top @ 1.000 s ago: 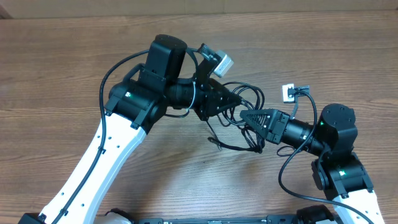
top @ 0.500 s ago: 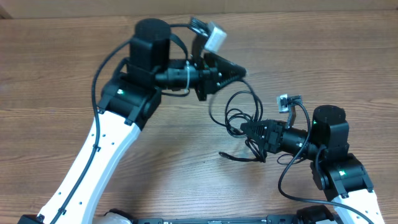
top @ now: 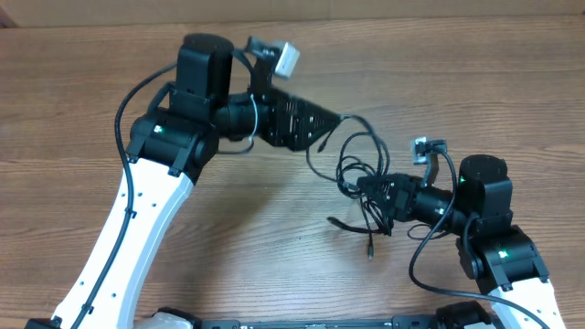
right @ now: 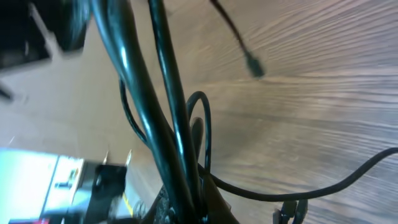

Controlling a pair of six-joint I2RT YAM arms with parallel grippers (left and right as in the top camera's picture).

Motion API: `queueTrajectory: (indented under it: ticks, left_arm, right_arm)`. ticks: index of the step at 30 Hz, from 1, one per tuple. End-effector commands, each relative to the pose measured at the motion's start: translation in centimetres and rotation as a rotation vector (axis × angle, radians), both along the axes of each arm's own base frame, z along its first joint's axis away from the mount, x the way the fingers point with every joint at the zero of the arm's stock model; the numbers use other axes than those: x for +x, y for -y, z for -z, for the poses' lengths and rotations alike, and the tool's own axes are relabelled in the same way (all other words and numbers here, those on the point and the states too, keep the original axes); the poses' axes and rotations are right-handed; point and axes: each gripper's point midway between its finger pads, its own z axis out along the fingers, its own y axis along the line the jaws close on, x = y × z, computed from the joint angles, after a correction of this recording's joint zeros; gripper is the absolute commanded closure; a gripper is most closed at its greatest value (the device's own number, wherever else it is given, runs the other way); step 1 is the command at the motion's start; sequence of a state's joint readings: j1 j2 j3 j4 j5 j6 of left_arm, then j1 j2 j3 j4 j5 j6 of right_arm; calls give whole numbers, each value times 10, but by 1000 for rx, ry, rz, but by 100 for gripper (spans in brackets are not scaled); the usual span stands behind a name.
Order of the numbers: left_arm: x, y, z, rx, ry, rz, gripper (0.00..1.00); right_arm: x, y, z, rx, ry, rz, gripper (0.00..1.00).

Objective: Untangle cables

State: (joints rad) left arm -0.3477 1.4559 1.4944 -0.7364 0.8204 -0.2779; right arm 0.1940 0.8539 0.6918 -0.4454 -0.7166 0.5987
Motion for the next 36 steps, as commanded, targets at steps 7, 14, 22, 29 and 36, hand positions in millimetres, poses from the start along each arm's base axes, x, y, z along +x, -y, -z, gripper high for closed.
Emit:
queueTrajectory:
  ticks: [7, 14, 22, 29, 36]
  left_arm:
    - [-16, -7, 7, 52, -38, 13, 0]
    - [-26, 11, 2, 39, -7, 67, 0]
    - [-29, 39, -4, 53, 69, 67, 0]
    - [-29, 41, -3, 68, 76, 61, 0]
    - [-28, 41, -3, 69, 84, 61, 0]
  right_arm:
    - [36, 21, -20, 120, -59, 285, 96]
    - [33, 6, -53, 251, -10, 198, 96]
    - [24, -2, -55, 272, -29, 129, 96]
    - [19, -7, -64, 291, 1, 80, 96]
    - [16, -11, -73, 304, 35, 40, 96]
